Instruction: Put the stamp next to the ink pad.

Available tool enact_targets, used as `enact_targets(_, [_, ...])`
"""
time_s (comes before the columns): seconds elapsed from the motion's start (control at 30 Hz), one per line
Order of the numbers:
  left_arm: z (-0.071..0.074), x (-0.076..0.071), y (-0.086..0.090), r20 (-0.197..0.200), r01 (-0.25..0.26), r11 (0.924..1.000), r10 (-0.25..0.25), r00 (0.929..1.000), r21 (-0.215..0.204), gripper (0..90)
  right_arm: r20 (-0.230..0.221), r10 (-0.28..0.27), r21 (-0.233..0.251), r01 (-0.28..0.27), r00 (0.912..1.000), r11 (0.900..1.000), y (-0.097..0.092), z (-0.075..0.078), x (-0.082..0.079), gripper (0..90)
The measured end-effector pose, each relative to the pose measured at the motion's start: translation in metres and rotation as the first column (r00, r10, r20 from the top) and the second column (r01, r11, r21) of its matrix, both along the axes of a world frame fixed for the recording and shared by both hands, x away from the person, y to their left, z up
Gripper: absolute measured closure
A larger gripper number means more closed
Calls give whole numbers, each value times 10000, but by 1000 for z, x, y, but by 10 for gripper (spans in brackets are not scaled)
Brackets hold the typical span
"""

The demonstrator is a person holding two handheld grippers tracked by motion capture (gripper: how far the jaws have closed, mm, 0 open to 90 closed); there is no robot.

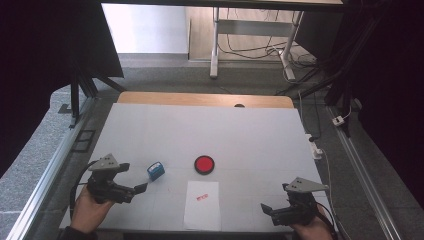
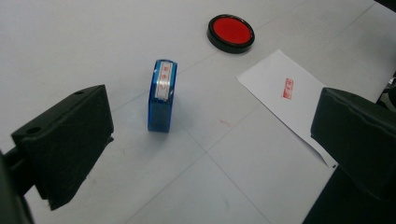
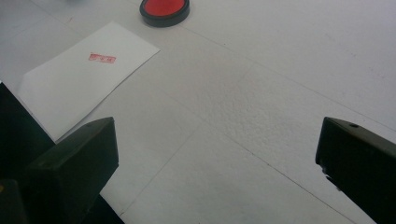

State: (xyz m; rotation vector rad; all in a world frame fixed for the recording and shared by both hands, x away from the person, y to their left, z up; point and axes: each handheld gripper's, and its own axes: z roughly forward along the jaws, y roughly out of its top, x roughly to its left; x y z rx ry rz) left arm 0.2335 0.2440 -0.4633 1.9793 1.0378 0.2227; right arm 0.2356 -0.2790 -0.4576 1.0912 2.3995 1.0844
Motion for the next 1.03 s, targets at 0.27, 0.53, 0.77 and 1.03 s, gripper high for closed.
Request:
enact_targets(0.27, [-3,-20,13,-11,-182,9998,182,9998,-97,0,-35,-23,28,23,10000,10000,0,0,0,0])
enact_targets(0.53, [-9,-37,22,-244,-243,9997,243,9994,-6,0,-64,-56,26,56,10000,10000,0,0,1,0])
enact_targets(0.77, [-15,-48,28,-486,-575,9977,592,9971,348,0,-81,-63,-10,63,9999,10000,0,0,0,0])
enact_targets(1.03, [-14,-51,24,-547,-923,9907,981,9937,997,0,-87,-20,-126,18,10000,9999,1,-1,1,0])
